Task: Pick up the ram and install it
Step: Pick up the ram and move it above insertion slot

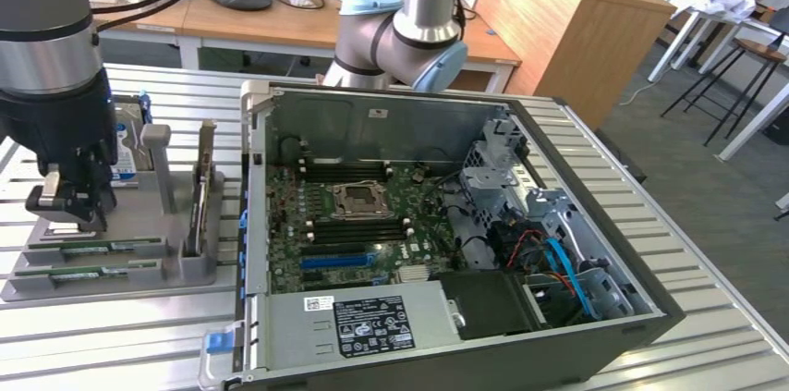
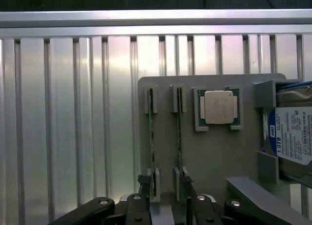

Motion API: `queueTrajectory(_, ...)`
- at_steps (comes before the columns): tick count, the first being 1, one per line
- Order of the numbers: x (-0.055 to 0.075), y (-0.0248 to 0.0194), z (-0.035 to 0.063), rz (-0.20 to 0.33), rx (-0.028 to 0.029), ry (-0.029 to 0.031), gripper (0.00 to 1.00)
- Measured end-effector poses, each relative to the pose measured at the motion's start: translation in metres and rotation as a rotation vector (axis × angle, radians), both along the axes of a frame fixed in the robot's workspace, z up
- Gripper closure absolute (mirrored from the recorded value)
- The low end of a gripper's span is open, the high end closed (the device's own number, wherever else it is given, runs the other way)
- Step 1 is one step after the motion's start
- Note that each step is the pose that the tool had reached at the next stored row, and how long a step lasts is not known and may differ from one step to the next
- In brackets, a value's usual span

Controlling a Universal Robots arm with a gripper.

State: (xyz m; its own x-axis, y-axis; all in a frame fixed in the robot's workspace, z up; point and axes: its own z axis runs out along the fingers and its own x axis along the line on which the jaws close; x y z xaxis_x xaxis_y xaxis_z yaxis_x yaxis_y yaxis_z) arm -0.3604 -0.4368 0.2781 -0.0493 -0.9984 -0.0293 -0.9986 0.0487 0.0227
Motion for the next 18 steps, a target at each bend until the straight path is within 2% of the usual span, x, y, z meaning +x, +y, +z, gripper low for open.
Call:
queueTrajectory(9,0.000,0.0000,-0.0112,0.000,0.0000,0.0000,0.63)
queueTrajectory(18,0.000,0.0000,-0.0138,0.000,0.0001,-0.0001,0.63)
